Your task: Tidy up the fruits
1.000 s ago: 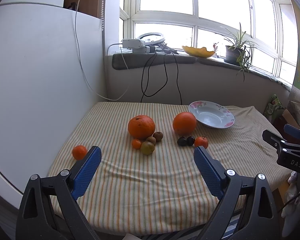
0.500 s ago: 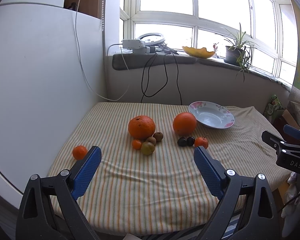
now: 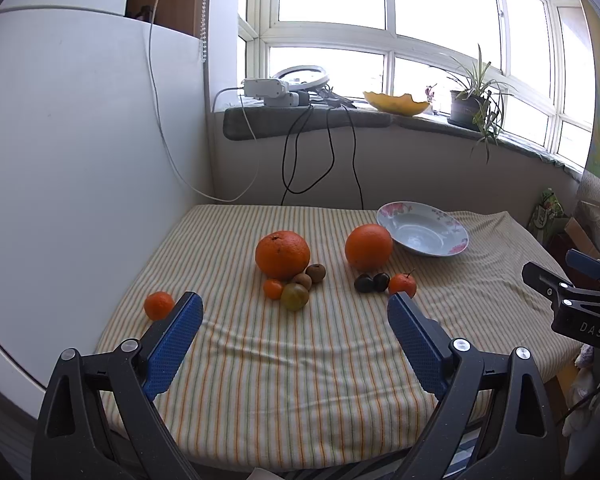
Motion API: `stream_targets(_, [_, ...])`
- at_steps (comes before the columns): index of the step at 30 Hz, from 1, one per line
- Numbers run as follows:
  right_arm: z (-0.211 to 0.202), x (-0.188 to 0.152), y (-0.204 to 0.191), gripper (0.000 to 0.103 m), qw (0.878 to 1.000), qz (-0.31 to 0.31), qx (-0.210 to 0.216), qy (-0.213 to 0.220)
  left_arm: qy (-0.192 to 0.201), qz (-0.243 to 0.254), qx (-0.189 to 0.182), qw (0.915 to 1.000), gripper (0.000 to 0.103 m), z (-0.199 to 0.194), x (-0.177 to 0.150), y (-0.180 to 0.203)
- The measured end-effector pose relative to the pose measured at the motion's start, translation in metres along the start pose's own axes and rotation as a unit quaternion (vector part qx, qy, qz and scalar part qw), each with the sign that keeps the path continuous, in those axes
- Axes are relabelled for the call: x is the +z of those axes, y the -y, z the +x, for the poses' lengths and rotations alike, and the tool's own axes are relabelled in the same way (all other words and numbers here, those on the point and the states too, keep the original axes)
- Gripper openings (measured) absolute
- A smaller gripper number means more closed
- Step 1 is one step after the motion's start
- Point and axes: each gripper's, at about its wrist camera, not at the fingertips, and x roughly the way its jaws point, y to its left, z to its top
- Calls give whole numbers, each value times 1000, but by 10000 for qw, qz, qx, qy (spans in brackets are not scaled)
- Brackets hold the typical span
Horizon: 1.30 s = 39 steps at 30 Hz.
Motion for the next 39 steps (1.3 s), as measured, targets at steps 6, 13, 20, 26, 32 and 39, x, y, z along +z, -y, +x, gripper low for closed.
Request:
stream_targets(6, [1,-1,0,103,10000,2,8,-17,2,1,-5,10000,94,0,0,1])
stream_targets(13, [1,-1,0,103,10000,-2,5,-18,3,0,-1,10000,94,1,0,1])
stream_targets(20, [2,-3,-1,103,10000,-6,15,-39,6,-2,-7,10000,94,1,0,1])
stream_targets(26, [5,-5,-1,103,10000,-11,25,-89,-4,1,-12,10000,94,2,-1,1])
stream_targets(32, [9,-3,0,103,9999,0,41,-143,-7,2,-15,10000,94,2,-1,2])
stream_targets(39, [24,-4,1,103,9992,20,273,-308,-104,-96,-51,9999,93,15,-4,-5])
